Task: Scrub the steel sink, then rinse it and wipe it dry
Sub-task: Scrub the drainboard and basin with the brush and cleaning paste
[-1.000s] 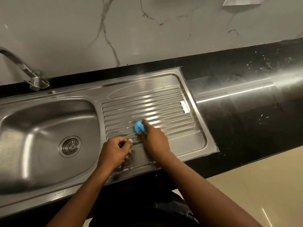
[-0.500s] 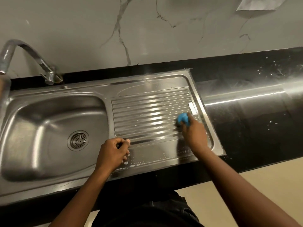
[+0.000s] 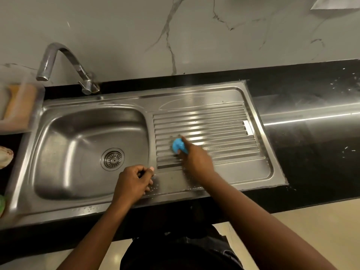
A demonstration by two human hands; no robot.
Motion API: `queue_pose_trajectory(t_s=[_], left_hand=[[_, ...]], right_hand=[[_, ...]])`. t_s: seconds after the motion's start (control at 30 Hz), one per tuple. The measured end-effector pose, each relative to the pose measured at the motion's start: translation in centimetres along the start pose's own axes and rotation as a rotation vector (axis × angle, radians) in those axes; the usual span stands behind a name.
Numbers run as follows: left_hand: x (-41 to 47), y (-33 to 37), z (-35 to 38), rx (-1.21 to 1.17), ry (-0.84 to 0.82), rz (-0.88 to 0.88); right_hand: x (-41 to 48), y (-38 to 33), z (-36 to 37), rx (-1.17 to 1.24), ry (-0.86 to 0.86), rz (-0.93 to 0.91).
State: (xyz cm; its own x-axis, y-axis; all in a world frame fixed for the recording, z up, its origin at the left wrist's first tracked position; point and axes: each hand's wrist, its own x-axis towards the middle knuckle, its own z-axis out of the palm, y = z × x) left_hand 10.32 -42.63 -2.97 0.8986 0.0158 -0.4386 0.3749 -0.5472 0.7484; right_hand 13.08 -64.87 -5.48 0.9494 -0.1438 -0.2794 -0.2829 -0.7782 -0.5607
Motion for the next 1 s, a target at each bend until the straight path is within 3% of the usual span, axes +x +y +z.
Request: queue_pose_trajectory(t_s=[0.17, 0.27, 0.37, 0.53, 0.7, 0.83, 1.0], left_hand=[[0.2, -0.3, -0.9, -0.004, -0.031, 0.022], [0.0, -0.6, -1.6, 0.002, -0.044, 0.035], [0.0, -1.1, -2.4, 0.007, -0.053, 0.041], [-0.2, -1.6, -3.4, 0.015, -0.055, 0.044], [-0.5, -1.6, -4.2, 0.084, -0.052, 0.076], [-0.4, -1.7, -4.4, 0.030, -0.056, 0.055], [0.1, -1.7, -4.1, 0.032, -0.082, 0.060]], right_hand=[[-0.2, 7.6, -4.9, 0.039, 0.190, 0.175], [-0.1, 8.3, -5.4, 0.100, 0.262, 0.278], [-0.4, 4.7, -3.4, 0.147, 0.264, 0.269], [-0.8, -4.5, 3.4, 0.168, 0.092, 0.108], [0.2, -10.0, 6.3, -0.012, -0.018, 0.010], [0.9, -6.6, 4.2, -0.016, 0.028, 0.020], [1.0, 3.6, -2.4, 0.044, 0.215, 0.215]])
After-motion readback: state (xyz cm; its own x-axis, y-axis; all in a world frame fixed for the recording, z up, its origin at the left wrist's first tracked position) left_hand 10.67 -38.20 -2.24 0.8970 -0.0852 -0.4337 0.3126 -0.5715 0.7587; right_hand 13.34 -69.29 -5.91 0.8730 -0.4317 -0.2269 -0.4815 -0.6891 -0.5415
